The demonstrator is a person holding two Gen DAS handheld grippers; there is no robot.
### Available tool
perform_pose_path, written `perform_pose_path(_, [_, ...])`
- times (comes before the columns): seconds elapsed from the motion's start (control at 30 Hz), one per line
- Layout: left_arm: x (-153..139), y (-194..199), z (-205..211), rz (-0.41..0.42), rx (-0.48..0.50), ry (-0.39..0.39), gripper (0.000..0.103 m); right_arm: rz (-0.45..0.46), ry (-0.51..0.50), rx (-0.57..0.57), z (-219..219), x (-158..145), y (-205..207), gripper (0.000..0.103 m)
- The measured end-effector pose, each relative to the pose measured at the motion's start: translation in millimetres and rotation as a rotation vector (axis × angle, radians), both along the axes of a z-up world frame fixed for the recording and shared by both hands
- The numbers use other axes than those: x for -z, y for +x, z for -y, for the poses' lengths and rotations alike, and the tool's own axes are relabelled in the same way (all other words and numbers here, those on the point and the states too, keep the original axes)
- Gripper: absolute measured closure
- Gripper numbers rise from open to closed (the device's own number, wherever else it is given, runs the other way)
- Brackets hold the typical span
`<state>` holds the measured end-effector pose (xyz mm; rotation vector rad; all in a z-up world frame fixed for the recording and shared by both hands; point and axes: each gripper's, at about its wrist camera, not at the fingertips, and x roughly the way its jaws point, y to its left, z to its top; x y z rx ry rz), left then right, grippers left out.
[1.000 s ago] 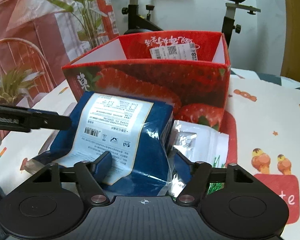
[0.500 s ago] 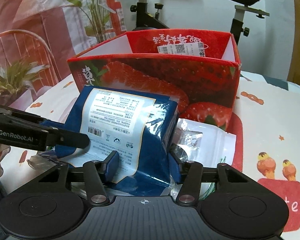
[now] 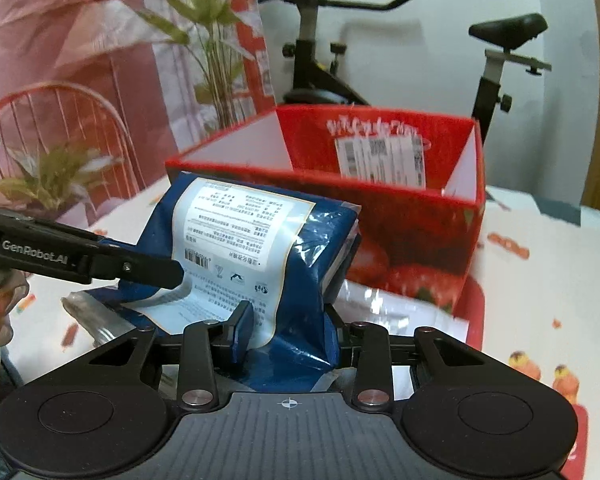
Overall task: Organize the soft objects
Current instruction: 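Close the right tool on the blue bag and lift it, then lower the blue bag into the red box and open the right tool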
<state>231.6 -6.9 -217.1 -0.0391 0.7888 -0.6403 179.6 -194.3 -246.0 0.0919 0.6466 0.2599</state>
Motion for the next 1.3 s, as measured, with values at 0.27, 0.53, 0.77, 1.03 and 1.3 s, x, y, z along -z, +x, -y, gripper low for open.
perform_pose_path(0.27, [-39.0, 4.7, 3.2, 0.092, 0.010, -0.050, 0.071, 0.097, -0.001, -0.004, 5.8, -47.1, 9.0, 0.069])
perform_pose_path(0.53, [-70.9, 46.4, 7.3, 0.139, -0.040, -0.104, 0.070, 0.135, 0.018, -0.003, 13.9, -91.1, 53.1, 0.069])
perform_pose_path(0.77, [-77.6, 106.1, 14.0, 0.117, -0.101, -0.140, 0.071, 0.133, -0.032, 0.001, 13.6, -104.0, 118.2, 0.069])
perform_pose_path(1.03, [-41.7, 163.6, 31.5, 0.029, -0.132, -0.084, 0.071, 0.003, -0.036, 0.078, 27.5, -71.2, 192.6, 0.070])
perform_pose_path(1.3, [-13.1, 191.6, 48.2, -0.020, -0.129, 0.011, 0.071, -0.137, -0.086, 0.128, 32.0, -31.3, 222.8, 0.077])
